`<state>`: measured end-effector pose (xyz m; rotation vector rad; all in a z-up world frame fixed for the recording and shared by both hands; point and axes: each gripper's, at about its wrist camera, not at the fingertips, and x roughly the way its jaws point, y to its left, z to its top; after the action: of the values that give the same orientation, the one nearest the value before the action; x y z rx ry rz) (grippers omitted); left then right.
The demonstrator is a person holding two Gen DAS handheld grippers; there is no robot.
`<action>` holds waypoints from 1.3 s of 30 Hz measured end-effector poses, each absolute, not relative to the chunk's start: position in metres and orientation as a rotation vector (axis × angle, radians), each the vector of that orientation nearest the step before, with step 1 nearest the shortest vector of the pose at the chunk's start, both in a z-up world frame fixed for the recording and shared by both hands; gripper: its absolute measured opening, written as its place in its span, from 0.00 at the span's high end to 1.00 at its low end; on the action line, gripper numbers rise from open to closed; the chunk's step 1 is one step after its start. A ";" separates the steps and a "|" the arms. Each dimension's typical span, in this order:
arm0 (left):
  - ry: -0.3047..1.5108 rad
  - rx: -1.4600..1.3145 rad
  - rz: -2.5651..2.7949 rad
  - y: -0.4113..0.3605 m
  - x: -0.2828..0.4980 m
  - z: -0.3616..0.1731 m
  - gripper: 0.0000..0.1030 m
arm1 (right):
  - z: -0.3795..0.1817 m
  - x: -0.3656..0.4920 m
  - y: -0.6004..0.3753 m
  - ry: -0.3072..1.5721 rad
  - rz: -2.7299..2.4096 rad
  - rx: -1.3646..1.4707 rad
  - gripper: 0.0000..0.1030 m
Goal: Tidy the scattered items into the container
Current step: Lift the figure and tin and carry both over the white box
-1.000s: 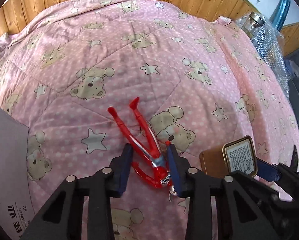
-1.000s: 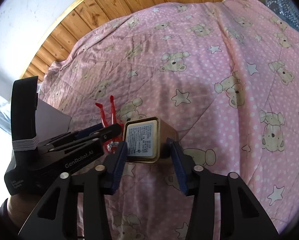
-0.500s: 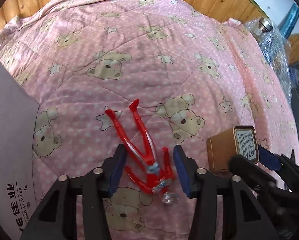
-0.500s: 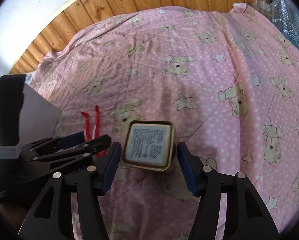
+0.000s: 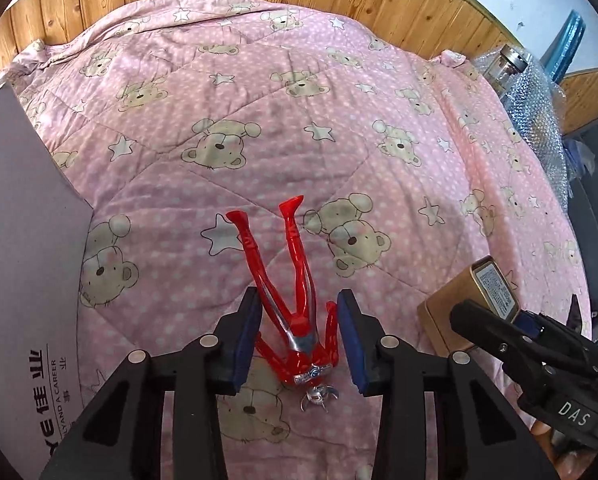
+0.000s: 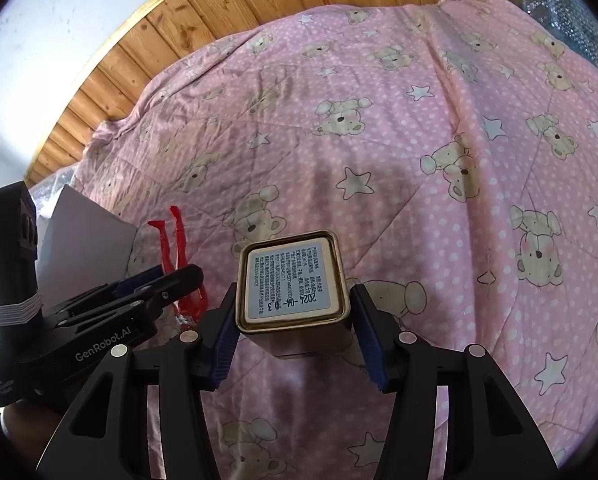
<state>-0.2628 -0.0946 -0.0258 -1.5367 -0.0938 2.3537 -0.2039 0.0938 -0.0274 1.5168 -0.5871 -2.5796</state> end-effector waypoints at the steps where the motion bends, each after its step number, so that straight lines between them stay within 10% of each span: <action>1: -0.099 -1.535 2.353 -0.095 -0.261 -0.024 0.61 | -0.025 -0.202 0.092 -0.581 -2.581 1.514 0.46; 39: -0.245 -1.298 2.391 -0.156 -0.154 0.062 0.61 | 0.052 -0.112 0.010 -0.452 -2.608 1.374 0.46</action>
<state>-0.1543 -0.1564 0.0623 -1.2979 -0.2453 2.3909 -0.1116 0.0101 0.0521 1.3742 -0.4523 -2.6080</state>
